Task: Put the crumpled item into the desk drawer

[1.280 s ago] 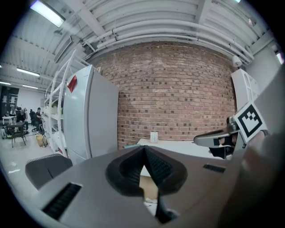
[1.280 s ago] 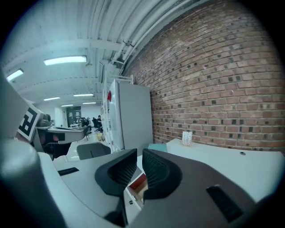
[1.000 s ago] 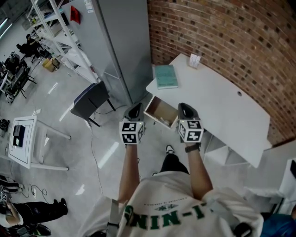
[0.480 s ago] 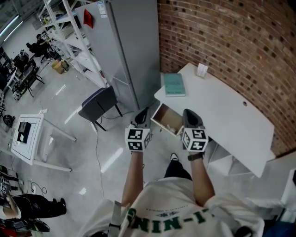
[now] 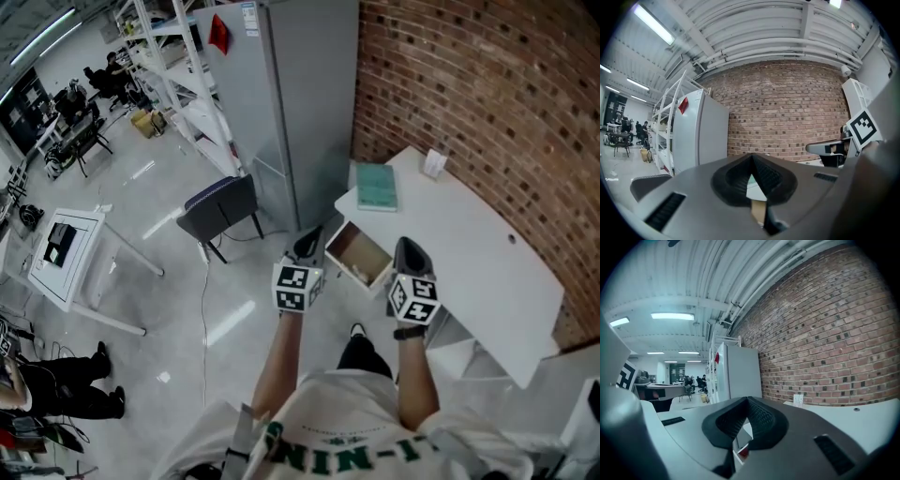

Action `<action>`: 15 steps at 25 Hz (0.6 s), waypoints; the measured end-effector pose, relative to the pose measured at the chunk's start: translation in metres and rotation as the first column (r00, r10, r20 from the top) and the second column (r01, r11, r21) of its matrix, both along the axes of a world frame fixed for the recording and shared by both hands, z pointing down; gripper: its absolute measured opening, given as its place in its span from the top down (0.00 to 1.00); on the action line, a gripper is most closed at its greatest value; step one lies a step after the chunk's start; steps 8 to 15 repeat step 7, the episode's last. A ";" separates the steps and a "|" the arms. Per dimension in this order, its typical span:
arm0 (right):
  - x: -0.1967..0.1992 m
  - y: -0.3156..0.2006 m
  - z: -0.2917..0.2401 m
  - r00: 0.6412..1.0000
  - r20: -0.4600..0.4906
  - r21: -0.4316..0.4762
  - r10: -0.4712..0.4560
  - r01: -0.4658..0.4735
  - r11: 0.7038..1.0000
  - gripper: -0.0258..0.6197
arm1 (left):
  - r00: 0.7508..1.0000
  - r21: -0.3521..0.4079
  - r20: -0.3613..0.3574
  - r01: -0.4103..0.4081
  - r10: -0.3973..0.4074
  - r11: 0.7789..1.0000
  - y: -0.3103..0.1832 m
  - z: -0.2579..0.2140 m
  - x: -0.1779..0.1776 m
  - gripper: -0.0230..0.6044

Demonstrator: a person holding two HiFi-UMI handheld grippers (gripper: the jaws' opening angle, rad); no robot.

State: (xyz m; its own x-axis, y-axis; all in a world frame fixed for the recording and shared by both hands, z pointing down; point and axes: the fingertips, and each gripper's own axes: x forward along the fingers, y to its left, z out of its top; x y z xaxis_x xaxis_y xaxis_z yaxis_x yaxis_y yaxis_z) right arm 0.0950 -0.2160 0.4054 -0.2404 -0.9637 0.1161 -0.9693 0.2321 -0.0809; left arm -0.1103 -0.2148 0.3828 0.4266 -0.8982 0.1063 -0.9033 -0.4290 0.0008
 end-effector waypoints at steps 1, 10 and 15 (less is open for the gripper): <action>-0.002 -0.001 0.001 1.000 0.000 -0.003 -0.003 0.003 1.000 0.96 | 1.000 -0.003 0.000 0.001 -0.001 1.000 0.000 0.001 -0.001 0.97; -0.003 -0.014 0.005 1.000 -0.008 -0.011 -0.018 0.018 1.000 0.96 | 1.000 -0.009 -0.004 0.030 -0.030 1.000 -0.010 0.009 -0.007 0.97; -0.003 -0.014 0.005 1.000 -0.008 -0.011 -0.018 0.018 1.000 0.96 | 1.000 -0.009 -0.004 0.030 -0.030 1.000 -0.010 0.009 -0.007 0.97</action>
